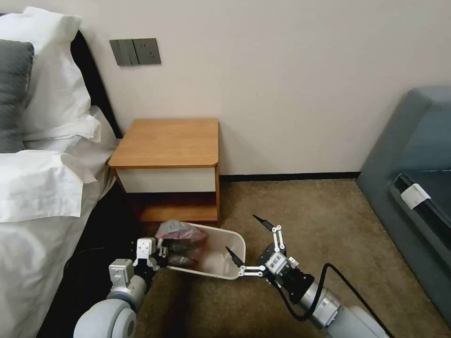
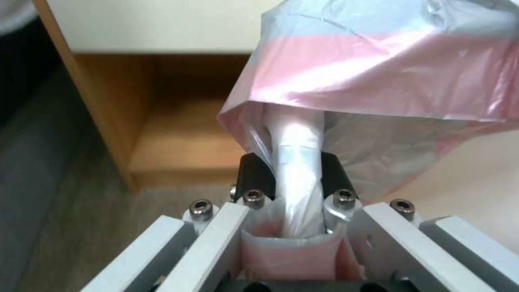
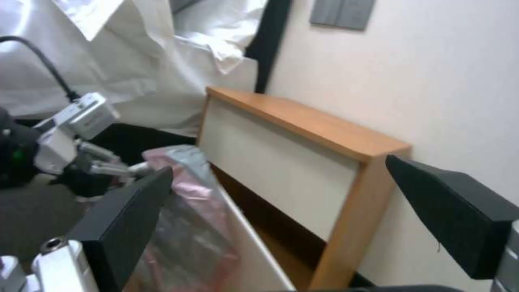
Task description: Pick up the garbage bag from the table and place it over the trash can.
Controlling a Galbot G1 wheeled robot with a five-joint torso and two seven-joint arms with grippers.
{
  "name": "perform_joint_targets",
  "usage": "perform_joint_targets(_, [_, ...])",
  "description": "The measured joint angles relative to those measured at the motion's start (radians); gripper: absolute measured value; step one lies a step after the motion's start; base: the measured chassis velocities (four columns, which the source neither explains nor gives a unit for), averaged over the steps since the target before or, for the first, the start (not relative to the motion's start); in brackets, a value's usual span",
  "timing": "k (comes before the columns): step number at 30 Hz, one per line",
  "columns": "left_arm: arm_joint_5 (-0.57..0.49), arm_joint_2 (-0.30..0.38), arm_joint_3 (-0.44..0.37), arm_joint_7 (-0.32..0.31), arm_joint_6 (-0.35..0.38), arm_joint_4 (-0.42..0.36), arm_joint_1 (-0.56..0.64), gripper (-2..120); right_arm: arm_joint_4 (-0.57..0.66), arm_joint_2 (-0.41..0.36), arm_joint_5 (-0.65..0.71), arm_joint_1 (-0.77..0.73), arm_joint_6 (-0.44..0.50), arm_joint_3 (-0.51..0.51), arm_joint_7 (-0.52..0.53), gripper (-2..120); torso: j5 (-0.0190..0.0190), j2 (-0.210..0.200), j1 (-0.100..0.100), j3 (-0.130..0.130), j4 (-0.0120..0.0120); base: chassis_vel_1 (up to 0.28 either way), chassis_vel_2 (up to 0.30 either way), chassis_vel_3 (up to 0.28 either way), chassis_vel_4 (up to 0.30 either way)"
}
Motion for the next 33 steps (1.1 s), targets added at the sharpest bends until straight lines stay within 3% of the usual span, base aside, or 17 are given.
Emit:
perform_joint_targets(6, [0.001, -0.018, 0.006, 0.000, -0.025, -0.040, 0.000, 7, -0.047, -0.035, -0.076, 0.146, -0.006, -0.078, -0.059, 100, 0.0002, 0.000, 0.000, 0.000, 0.0000, 0.000, 0.000, 0.000, 0.000])
perform_joint_targets(7, [-0.005, -0.023, 0.010, 0.005, -0.027, -0.053, 0.000, 7, -0.075, -0.051, -0.074, 0.244, -0.024, -0.150, -0.072, 100, 0.0002, 0.000, 0.000, 0.000, 0.0002, 0.000, 0.000, 0.000, 0.000])
perform_joint_targets(9, [-0.005, -0.023, 0.010, 0.005, -0.027, -0.053, 0.000, 7, -0.075, -0.051, -0.074, 0.244, -0.024, -0.150, -0.072, 100, 0.0002, 0.000, 0.000, 0.000, 0.0002, 0.000, 0.000, 0.000, 0.000])
perform_joint_targets(10, [-0.006, -0.028, 0.017, 0.011, -0.024, -0.061, 0.005, 7, -0.123, -0.045, -0.084, 0.366, -0.037, -0.235, -0.095, 100, 0.0000, 0.000, 0.000, 0.000, 0.0003, 0.000, 0.000, 0.000, 0.000])
perform_joint_targets(16, [-0.002, -0.023, 0.035, 0.014, -0.009, -0.064, 0.015, 7, -0.209, 0.002, -0.149, 0.503, -0.035, -0.337, -0.093, 100, 0.0000, 0.000, 0.000, 0.000, 0.0001, 0.000, 0.000, 0.000, 0.000])
perform_joint_targets(23, [-0.001, -0.020, 0.056, 0.013, 0.000, -0.054, 0.016, 7, -0.297, 0.077, -0.225, 0.580, -0.017, -0.386, -0.080, 100, 0.0000, 0.000, 0.000, 0.000, 0.0001, 0.000, 0.000, 0.000, 0.000])
perform_joint_targets(33, [-0.035, -0.024, 0.060, -0.004, 0.016, -0.038, 0.006, 7, -0.366, 0.099, -0.235, 0.640, -0.006, -0.414, -0.075, 100, 0.0001, 0.000, 0.000, 0.000, 0.0001, 0.000, 0.000, 0.000, 0.000])
